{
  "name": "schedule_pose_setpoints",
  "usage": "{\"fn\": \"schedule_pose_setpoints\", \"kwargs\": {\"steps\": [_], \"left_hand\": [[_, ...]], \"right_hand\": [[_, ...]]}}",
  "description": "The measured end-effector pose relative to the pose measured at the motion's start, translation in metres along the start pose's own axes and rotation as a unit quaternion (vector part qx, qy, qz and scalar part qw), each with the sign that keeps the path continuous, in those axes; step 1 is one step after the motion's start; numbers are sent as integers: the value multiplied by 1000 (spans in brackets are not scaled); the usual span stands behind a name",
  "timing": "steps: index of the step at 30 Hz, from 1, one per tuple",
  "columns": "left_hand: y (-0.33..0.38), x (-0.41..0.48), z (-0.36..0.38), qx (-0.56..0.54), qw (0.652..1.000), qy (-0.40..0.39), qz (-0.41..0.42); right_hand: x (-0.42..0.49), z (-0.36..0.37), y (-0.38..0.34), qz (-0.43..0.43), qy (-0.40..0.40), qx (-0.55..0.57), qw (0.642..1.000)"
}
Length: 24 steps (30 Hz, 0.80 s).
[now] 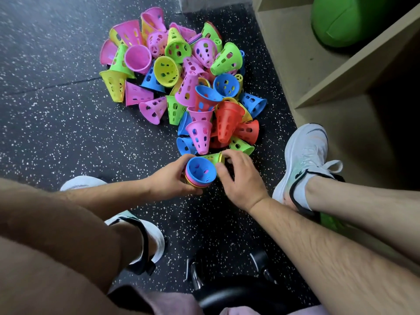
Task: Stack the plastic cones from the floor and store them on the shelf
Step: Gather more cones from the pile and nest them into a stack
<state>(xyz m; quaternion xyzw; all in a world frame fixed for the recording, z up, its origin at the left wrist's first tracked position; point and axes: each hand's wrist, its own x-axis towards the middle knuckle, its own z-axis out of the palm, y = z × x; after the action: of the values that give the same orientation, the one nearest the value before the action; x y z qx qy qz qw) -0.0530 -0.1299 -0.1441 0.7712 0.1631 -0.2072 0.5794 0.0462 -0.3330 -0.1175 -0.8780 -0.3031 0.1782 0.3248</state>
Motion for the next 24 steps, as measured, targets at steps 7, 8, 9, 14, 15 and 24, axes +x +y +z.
{"fn": "schedule_pose_setpoints", "kwargs": {"steps": [7, 8, 9, 14, 15, 24], "left_hand": [[-14, -12, -6, -10, 1000, 1, -22], [-15, -13, -7, -14, 1000, 5, -23], [-16, -14, -8, -19, 1000, 8, -23], [-20, -16, -13, -28, 999, 18, -30], [-20, -17, -14, -31, 999, 19, -30], [-20, -19, -19, -29, 999, 24, -28]], "right_hand": [[15, 20, -1, 242, -4, -1, 970], [16, 23, -1, 248, -12, -2, 969], [17, 26, -2, 247, -20, -8, 969], [15, 26, -8, 195, -12, -42, 980], [13, 25, -9, 176, -7, -48, 983], [2, 11, -5, 23, 163, -97, 982]]}}
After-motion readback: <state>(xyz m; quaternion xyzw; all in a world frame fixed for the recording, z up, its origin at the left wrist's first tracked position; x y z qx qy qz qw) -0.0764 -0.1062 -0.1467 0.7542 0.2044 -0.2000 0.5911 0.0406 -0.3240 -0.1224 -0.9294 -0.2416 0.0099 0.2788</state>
